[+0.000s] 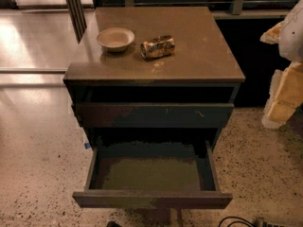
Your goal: Close middle drawer
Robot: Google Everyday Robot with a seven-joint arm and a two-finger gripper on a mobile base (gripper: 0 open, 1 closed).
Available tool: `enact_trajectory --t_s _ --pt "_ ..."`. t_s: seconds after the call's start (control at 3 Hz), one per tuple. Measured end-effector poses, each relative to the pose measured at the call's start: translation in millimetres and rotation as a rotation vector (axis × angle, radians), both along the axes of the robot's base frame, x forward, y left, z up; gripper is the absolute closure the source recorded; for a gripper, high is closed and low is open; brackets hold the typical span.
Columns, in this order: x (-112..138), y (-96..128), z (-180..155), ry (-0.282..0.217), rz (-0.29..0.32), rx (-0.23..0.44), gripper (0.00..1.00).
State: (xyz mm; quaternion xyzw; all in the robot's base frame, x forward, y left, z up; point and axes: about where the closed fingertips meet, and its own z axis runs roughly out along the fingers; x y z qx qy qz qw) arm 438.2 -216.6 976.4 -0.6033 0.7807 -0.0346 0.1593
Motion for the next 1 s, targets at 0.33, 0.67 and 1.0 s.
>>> enact_trajectory --t_s 0.33,0.67,1.0 --pt "0 0 0 0.0 0.0 0.0 0.0" --pt "-4 -1 -16 0.006 -0.019 -0.008 0.0" --pt "-16 -3 -63 0.036 -0.064 0.034 0.0"
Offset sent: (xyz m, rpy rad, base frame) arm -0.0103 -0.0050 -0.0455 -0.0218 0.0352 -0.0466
